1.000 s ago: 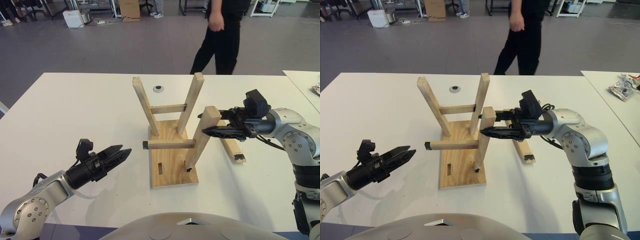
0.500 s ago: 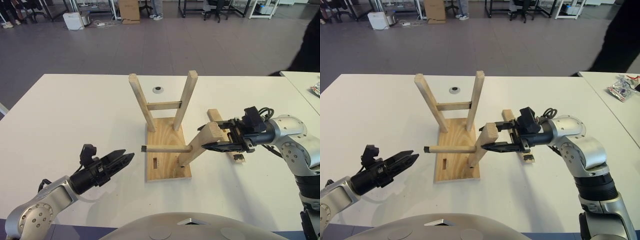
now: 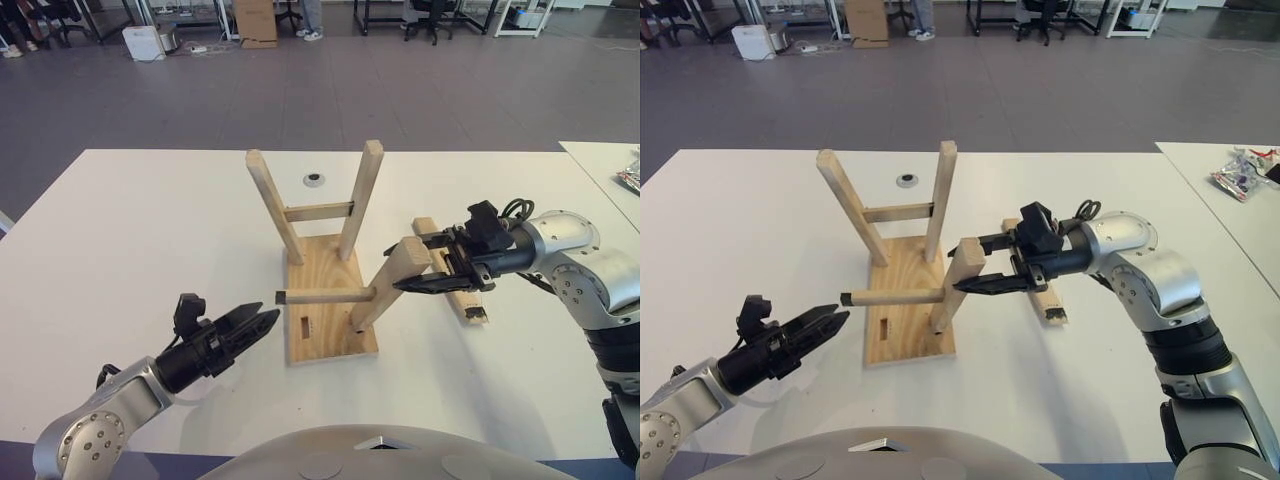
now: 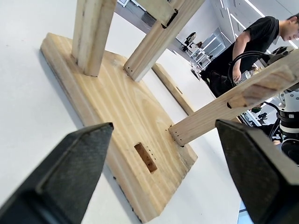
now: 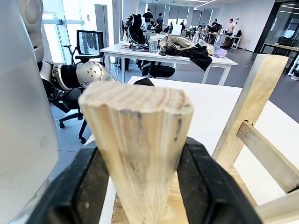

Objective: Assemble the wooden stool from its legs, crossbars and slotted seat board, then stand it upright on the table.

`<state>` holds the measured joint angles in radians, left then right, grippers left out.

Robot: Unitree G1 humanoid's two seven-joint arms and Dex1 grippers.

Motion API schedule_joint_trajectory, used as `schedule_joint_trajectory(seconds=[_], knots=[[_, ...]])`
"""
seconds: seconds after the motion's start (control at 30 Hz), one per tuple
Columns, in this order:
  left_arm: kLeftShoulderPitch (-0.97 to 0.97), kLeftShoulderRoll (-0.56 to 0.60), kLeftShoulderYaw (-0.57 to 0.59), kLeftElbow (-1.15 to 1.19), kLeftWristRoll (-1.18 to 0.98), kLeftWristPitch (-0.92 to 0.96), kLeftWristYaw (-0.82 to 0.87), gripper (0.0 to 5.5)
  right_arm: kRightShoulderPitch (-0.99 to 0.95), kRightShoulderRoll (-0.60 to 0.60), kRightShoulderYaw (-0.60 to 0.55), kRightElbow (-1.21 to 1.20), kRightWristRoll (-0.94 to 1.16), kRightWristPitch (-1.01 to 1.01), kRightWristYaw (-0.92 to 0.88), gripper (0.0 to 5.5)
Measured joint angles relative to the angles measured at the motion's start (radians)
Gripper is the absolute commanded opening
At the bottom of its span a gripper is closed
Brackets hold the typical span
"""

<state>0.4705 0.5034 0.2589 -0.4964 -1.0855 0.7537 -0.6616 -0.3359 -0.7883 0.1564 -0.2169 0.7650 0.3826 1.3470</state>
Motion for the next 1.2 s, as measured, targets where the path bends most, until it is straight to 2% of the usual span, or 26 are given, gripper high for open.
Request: schedule_joint_trajectory(seconds=[0.07, 0.13, 0.2, 0.4, 0.47, 0.57, 0.73, 0.87, 0.97, 1.03, 1.2], knots=[[0.01, -0.011, -0.003, -0.002, 0.002, -0.004, 0.005, 4.03, -0.004, 0.0, 0.004, -0.001, 0.013, 0.026, -0.022, 2.03], [0.018, -0.023, -0.008, -0.011, 0.024, -0.02, 0.012, 4.03, -0.012, -0.002, 0.008, 0.0, 0.024, 0.079, -0.036, 2.57], [0.025, -0.032, -0.021, -0.018, 0.039, -0.033, 0.018, 4.03, 0.094, -0.027, 0.141, 0.078, -0.101, 0.233, -0.093, 2.95], [0.023, -0.047, -0.035, -0.017, 0.067, -0.047, 0.018, 4.03, 0.082, -0.017, 0.121, 0.091, -0.156, 0.215, -0.092, 3.87], [0.024, -0.048, -0.035, -0.016, 0.069, -0.047, 0.018, 4.03, 0.081, -0.015, 0.115, 0.122, -0.23, 0.166, -0.134, 3.87], [0.03, -0.051, -0.034, -0.015, 0.076, -0.05, 0.018, 4.03, 0.068, -0.003, 0.058, 0.208, -0.338, 0.154, -0.301, 3.87], [0.073, -0.078, -0.037, -0.016, 0.099, -0.077, 0.022, 4.03, 0.065, 0.104, -0.082, 0.249, -0.421, 0.25, -0.654, 3.87], [0.102, -0.111, -0.05, -0.029, 0.111, -0.093, 0.042, 4.03, 0.121, 0.169, -0.152, 0.16, -0.449, 0.394, -0.839, 3.87], [0.124, -0.134, -0.068, -0.053, 0.117, -0.113, 0.052, 4.03, 0.216, 0.17, -0.157, 0.095, -0.458, 0.493, -0.886, 3.87], [0.137, -0.147, -0.077, -0.059, 0.119, -0.127, 0.056, 4.03, 0.253, 0.167, -0.158, 0.059, -0.453, 0.547, -0.885, 3.62], [0.148, -0.156, -0.092, -0.065, 0.137, -0.142, 0.062, 4.03, 0.296, 0.137, -0.162, 0.014, -0.437, 0.577, -0.835, 2.61]])
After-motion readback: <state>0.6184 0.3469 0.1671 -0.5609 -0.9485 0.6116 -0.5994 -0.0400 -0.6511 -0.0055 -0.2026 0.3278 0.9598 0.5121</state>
